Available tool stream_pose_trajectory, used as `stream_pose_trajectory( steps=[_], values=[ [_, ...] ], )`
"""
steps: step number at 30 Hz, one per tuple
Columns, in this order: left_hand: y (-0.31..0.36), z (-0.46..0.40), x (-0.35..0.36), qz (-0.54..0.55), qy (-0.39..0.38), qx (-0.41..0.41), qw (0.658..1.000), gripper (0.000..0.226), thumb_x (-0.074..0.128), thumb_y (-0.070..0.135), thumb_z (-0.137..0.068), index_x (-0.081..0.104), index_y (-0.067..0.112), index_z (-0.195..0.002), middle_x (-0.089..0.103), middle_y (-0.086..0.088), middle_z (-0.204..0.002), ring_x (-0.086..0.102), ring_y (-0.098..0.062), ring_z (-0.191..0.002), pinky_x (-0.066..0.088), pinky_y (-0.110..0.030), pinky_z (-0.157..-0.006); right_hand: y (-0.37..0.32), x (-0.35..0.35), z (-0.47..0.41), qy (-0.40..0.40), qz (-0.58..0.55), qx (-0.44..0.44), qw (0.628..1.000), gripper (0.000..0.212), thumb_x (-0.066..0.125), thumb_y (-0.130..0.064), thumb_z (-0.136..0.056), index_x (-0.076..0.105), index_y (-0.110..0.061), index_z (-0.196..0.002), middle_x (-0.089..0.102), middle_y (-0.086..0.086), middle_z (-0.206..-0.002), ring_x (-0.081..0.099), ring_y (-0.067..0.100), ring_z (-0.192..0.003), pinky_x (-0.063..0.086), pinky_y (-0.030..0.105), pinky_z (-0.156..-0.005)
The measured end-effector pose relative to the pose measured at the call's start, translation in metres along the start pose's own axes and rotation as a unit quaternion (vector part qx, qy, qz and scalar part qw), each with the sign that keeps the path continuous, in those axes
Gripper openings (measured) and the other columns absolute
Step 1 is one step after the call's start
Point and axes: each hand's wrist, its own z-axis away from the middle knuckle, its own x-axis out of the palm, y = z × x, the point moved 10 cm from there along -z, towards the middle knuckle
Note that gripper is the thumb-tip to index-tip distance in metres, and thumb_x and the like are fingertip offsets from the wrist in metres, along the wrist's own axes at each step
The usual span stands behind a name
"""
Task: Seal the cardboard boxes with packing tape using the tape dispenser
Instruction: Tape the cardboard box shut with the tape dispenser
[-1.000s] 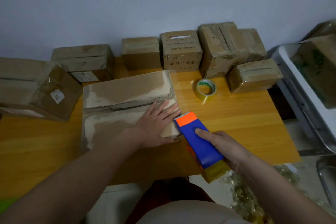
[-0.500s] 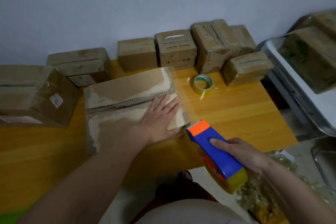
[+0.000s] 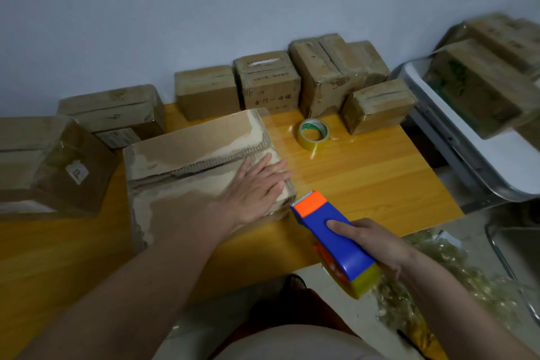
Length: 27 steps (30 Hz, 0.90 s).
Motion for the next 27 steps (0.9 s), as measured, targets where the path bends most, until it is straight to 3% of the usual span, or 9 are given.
stream_pose_trajectory(
  steps=[3, 6, 12, 22, 25, 27],
  values=[
    [-0.002, -0.004, 0.002, -0.035, 0.014, -0.023, 0.999, 0.047, 0.011, 0.044, -0.104, 0.008, 0.043, -0.152, -0.002, 0.02, -0.16, -0.017, -0.008, -0.146, -0.011, -0.044, -0.119, 0.001, 0.002, 0.003, 0.012, -0.003, -0.007, 1.0, 0.033, 0.059, -0.032, -0.092, 0.065, 0.0, -0.091, 0.07, 0.007, -0.063, 0.064, 0.015, -0.048, 0.046, 0.019, -0.044],
    [-0.003, -0.005, 0.006, -0.067, 0.002, -0.032, 0.997, 0.049, 0.01, 0.044, -0.104, -0.004, 0.042, -0.151, -0.01, 0.019, -0.16, -0.021, -0.011, -0.146, -0.01, -0.045, -0.119, 0.003, 0.001, 0.008, 0.017, 0.0, -0.02, 1.0, 0.036, 0.06, -0.034, -0.09, 0.065, 0.002, -0.095, 0.071, 0.012, -0.07, 0.066, 0.018, -0.052, 0.049, 0.021, -0.048],
    [-0.001, -0.005, 0.005, -0.074, -0.004, -0.029, 0.997, 0.05, 0.009, 0.044, -0.104, -0.005, 0.04, -0.152, -0.012, 0.018, -0.16, -0.02, -0.013, -0.146, -0.01, -0.045, -0.119, 0.016, -0.007, 0.024, 0.016, -0.002, -0.017, 1.0, 0.044, 0.06, -0.033, -0.089, 0.065, 0.009, -0.1, 0.07, 0.016, -0.071, 0.066, 0.02, -0.052, 0.05, 0.023, -0.048],
    [-0.001, -0.007, 0.009, -0.101, -0.003, -0.045, 0.994, 0.057, 0.01, 0.058, -0.099, -0.009, 0.041, -0.15, -0.014, 0.014, -0.16, -0.021, -0.015, -0.146, -0.007, -0.048, -0.119, 0.02, -0.007, 0.006, 0.047, 0.041, 0.046, 0.997, 0.029, 0.062, -0.024, -0.092, 0.058, 0.004, -0.088, 0.065, 0.007, -0.052, 0.06, 0.014, -0.038, 0.041, 0.015, -0.037],
    [-0.002, -0.006, 0.008, -0.103, 0.002, -0.057, 0.993, 0.058, 0.009, 0.059, -0.098, -0.008, 0.042, -0.15, -0.014, 0.015, -0.16, -0.023, -0.018, -0.146, -0.007, -0.049, -0.119, 0.014, -0.006, -0.012, 0.072, 0.063, 0.054, 0.994, 0.041, 0.066, -0.028, -0.09, 0.054, 0.004, -0.111, 0.068, 0.017, -0.076, 0.066, 0.02, -0.049, 0.051, 0.024, -0.044],
    [0.0, -0.006, 0.009, -0.107, -0.001, -0.06, 0.992, 0.058, 0.009, 0.06, -0.098, -0.008, 0.042, -0.15, -0.014, 0.014, -0.16, -0.023, -0.019, -0.146, -0.007, -0.05, -0.119, 0.011, -0.007, -0.027, 0.093, 0.079, 0.057, 0.991, 0.045, 0.068, -0.033, -0.087, 0.053, 0.002, -0.11, 0.069, 0.02, -0.092, 0.07, 0.03, -0.071, 0.06, 0.038, -0.066]
  ],
)
